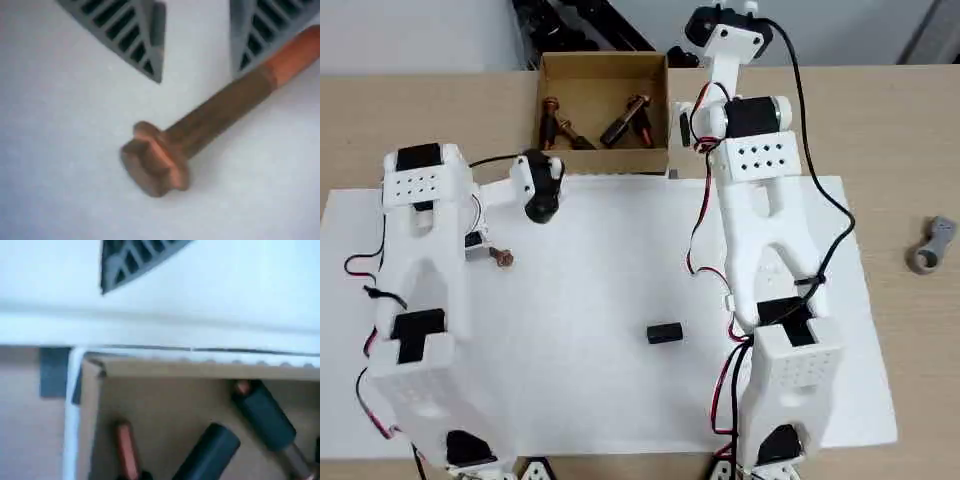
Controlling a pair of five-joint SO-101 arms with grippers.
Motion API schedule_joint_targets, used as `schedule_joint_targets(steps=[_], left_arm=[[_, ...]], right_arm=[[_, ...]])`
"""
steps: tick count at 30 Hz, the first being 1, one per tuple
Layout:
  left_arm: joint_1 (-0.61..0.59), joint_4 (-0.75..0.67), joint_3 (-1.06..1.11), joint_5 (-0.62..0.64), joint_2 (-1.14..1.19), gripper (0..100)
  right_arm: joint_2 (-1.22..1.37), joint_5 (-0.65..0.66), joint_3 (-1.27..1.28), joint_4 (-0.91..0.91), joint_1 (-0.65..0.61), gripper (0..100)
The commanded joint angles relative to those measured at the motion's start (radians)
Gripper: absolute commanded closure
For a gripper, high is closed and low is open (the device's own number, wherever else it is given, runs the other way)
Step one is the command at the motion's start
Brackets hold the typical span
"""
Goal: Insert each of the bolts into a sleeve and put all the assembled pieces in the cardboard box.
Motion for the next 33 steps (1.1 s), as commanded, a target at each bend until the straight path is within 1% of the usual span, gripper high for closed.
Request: schedule_joint_targets(steps=[1, 7, 11, 13, 16, 20, 23, 27, 33], left_arm=[[-0.005, 0.064, -0.088, -0.097, 0.018, 92], [-0.031, 0.066, -0.136, -0.170, 0.089, 92], [-0.029, 0.066, -0.174, -0.175, 0.167, 92], [-0.028, 0.043, -0.206, -0.172, 0.212, 92], [-0.028, 0.005, -0.234, -0.172, 0.276, 92], [-0.014, 0.003, -0.248, -0.170, 0.322, 92], [-0.006, 0.049, -0.246, -0.173, 0.331, 93], [-0.003, 0.100, -0.248, -0.176, 0.336, 99], [-0.002, 0.173, -0.246, -0.169, 0.330, 99]], right_arm=[[-0.073, 0.011, -0.040, 0.019, 0.004, 76.5], [-0.071, 0.009, -0.040, 0.027, -0.015, 76.5], [-0.067, 0.009, -0.035, 0.019, -0.047, 76.5], [-0.065, 0.009, -0.034, 0.018, -0.058, 76.5], [-0.065, 0.009, -0.034, 0.025, -0.061, 76.5], [-0.065, 0.009, -0.034, 0.027, -0.059, 76.5], [-0.065, 0.009, -0.034, 0.027, -0.061, 76.5], [-0.065, 0.009, -0.034, 0.027, -0.059, 76.5], [-0.065, 0.009, -0.034, 0.027, -0.059, 76.6]])
